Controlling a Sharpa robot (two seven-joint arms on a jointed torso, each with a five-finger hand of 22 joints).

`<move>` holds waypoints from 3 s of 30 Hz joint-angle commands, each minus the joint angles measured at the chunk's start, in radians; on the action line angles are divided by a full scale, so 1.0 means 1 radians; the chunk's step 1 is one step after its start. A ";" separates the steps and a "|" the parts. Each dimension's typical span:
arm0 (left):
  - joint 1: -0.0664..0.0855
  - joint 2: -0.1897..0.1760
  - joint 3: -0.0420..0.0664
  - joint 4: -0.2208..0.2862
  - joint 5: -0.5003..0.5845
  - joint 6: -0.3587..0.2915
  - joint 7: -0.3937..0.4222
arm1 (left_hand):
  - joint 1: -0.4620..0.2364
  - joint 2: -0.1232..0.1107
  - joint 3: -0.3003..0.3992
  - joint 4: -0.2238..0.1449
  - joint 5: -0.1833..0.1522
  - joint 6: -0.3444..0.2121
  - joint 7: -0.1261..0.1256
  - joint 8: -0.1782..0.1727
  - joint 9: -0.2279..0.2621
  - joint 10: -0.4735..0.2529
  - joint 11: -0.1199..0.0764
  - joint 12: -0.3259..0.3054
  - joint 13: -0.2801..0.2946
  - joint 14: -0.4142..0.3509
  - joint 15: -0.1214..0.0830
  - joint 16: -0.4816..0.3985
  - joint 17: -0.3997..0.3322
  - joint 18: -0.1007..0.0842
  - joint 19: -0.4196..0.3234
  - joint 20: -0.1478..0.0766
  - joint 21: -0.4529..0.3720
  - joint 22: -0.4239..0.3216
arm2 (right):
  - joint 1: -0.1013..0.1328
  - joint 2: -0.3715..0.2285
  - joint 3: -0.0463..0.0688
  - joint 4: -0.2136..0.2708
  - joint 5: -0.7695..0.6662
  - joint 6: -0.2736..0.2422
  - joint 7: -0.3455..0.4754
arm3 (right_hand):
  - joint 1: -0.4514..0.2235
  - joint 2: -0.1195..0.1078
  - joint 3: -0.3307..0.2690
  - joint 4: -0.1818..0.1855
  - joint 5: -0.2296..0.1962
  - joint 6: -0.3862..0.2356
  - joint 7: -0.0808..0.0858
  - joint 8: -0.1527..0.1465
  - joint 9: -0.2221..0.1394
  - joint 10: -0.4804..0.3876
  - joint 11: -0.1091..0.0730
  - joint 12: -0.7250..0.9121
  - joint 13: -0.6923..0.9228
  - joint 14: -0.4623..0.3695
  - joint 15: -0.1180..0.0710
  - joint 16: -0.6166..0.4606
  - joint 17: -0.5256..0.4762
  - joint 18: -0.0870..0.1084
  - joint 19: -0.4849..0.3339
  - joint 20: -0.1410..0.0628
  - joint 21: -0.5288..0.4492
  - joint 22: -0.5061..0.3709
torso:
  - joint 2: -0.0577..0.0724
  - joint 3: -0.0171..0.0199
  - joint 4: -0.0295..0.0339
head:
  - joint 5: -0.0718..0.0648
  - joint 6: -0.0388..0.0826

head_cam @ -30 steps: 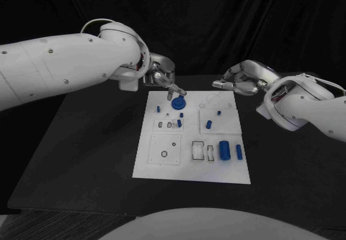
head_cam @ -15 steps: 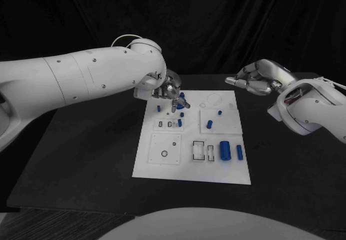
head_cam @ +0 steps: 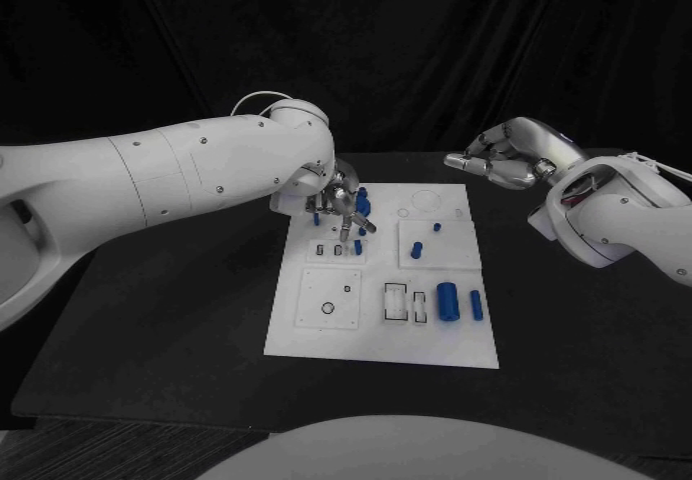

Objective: Assemble the parts on the task board

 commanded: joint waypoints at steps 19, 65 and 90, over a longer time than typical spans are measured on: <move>-0.031 0.009 0.001 -0.008 0.011 -0.030 -0.035 | 0.006 -0.019 0.046 -0.035 0.002 0.013 0.002 -0.039 0.024 0.121 -0.024 0.002 0.250 0.102 -0.021 0.010 0.268 -0.002 0.107 -0.022 0.014 0.276 | -0.012 0.013 0.001 -0.012 -0.001 0.011 -0.014 | 0.011 0.010 -0.020 0.003 0.036 0.004 -0.001 0.012 0.001 0.102 0.003 0.017 0.264 0.085 0.003 0.000 0.208 0.005 0.019 0.002 0.018 0.217 | -0.010 -0.0014 0.0020 | 0.004 0.000; -0.064 0.049 0.001 -0.057 0.011 -0.037 -0.009 | 0.044 -0.033 0.120 -0.083 0.072 0.010 0.004 -0.090 0.029 0.121 -0.023 0.002 0.250 0.102 -0.021 0.010 0.268 0.002 0.094 -0.023 0.008 0.263 | -0.022 0.013 0.001 -0.016 -0.001 0.044 -0.014 | 0.016 0.012 -0.023 0.004 0.041 0.003 -0.001 0.009 0.001 0.102 0.004 0.017 0.264 0.084 0.003 -0.003 0.201 0.006 0.016 0.002 0.013 0.215 | -0.016 -0.0020 0.0013 | -0.003 0.000; -0.070 0.059 0.001 -0.070 0.011 -0.022 -0.010 | 0.086 -0.049 0.182 -0.134 0.051 0.023 -0.001 -0.113 0.033 0.121 -0.027 0.002 0.250 0.102 -0.025 0.010 0.268 0.003 0.090 -0.026 0.005 0.259 | -0.024 0.019 0.001 -0.023 0.000 0.051 -0.017 | 0.019 0.013 -0.025 0.004 0.042 0.003 -0.001 0.009 0.002 0.102 0.004 0.017 0.264 0.083 0.003 -0.004 0.196 0.008 0.013 0.002 0.007 0.213 | -0.018 -0.0028 0.0011 | -0.008 0.000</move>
